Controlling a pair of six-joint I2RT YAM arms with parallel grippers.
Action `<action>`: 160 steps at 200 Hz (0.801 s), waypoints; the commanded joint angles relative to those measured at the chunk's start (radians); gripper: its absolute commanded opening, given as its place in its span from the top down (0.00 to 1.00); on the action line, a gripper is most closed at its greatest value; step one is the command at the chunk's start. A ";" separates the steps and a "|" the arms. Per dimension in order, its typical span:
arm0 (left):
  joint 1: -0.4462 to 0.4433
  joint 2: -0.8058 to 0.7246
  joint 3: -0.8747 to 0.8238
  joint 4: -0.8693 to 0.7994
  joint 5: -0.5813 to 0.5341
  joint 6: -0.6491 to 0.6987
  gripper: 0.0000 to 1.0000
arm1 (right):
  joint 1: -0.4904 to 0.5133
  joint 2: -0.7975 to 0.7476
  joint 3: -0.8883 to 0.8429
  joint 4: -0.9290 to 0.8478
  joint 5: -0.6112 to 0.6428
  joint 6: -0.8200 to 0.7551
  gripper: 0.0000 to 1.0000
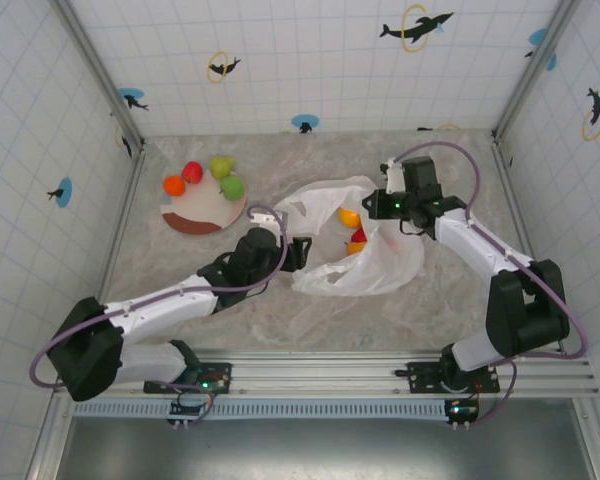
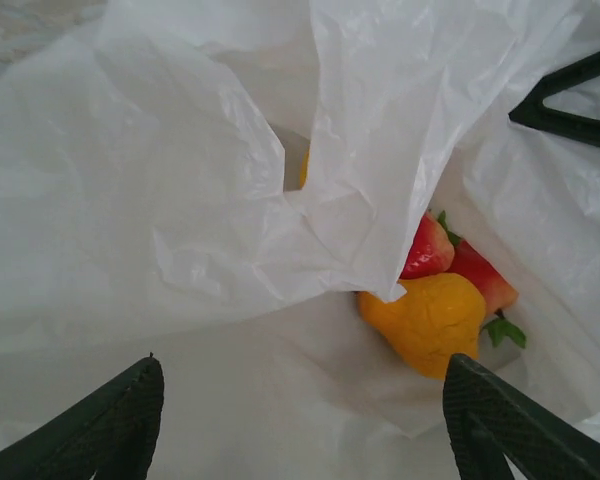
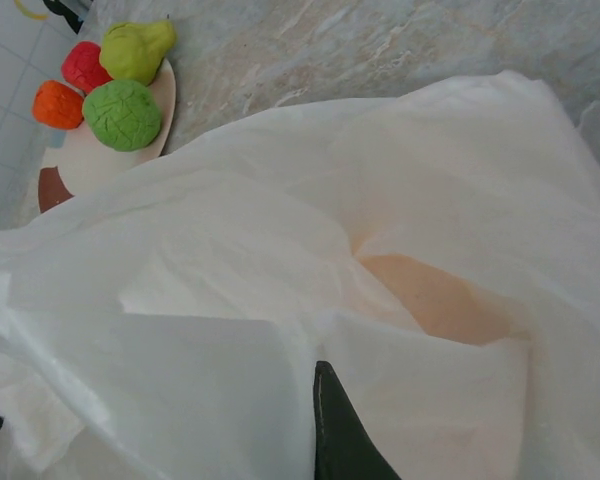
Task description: Place the fruits into the plastic bag
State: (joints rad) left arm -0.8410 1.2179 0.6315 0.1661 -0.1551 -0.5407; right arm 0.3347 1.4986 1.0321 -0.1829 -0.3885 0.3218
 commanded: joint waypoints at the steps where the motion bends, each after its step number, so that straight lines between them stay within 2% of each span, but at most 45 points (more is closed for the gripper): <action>1: 0.023 -0.057 -0.014 -0.080 -0.070 0.057 0.21 | 0.005 0.012 -0.019 0.075 -0.045 0.033 1.00; 60: 0.147 -0.153 0.011 -0.151 -0.096 0.091 0.10 | 0.003 0.018 -0.032 0.109 -0.080 0.053 1.00; 110: 0.361 -0.142 0.067 -0.166 -0.040 0.044 0.06 | -0.005 0.006 -0.051 0.127 -0.092 0.051 1.00; 122: 0.406 -0.117 0.079 -0.157 -0.010 0.025 0.05 | -0.008 0.008 -0.053 0.137 -0.103 0.053 1.00; 131: 0.481 -0.089 0.094 -0.151 0.011 0.011 0.05 | -0.010 0.010 -0.053 0.142 -0.111 0.055 1.00; 160: 0.598 0.019 0.153 -0.139 0.052 -0.001 0.05 | -0.015 0.011 -0.052 0.146 -0.133 0.056 1.00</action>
State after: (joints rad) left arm -0.3130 1.1656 0.7284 0.0154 -0.1604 -0.5140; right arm 0.3294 1.5066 0.9951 -0.0780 -0.4873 0.3733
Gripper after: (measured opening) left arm 0.950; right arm 0.048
